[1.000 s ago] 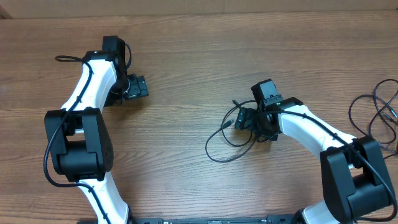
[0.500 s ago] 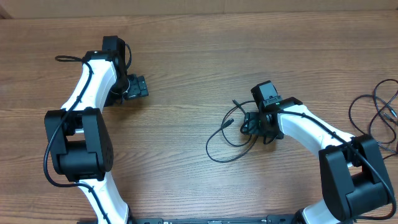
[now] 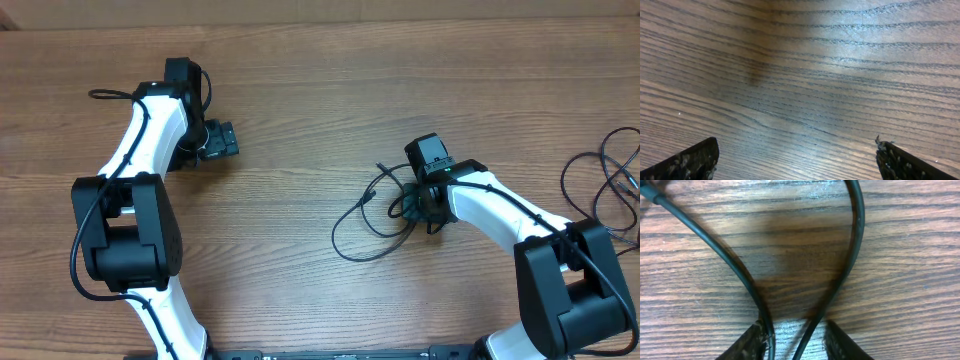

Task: Untangle cables
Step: 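Grasp the black cable with the right gripper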

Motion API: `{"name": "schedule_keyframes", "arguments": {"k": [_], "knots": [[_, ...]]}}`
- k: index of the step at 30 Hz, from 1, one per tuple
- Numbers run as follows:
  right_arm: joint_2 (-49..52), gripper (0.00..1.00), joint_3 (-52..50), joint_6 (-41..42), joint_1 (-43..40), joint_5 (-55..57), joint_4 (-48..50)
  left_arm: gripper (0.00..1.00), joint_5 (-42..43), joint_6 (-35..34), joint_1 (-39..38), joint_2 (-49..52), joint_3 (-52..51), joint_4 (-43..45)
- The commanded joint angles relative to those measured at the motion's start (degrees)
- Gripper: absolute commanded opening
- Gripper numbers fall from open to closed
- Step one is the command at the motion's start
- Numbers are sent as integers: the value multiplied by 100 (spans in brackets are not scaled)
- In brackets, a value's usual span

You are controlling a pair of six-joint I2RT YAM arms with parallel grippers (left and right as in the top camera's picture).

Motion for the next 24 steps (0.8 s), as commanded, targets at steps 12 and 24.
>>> {"name": "schedule_keyframes", "arguments": {"k": [12,24], "knots": [[472,8,-461,22,-42,155,-74,99,-52,-59,9,20,-13,7],[472,4,-461,17,-44,-37,146,100,-52,-59,9,20,-13,7]]}}
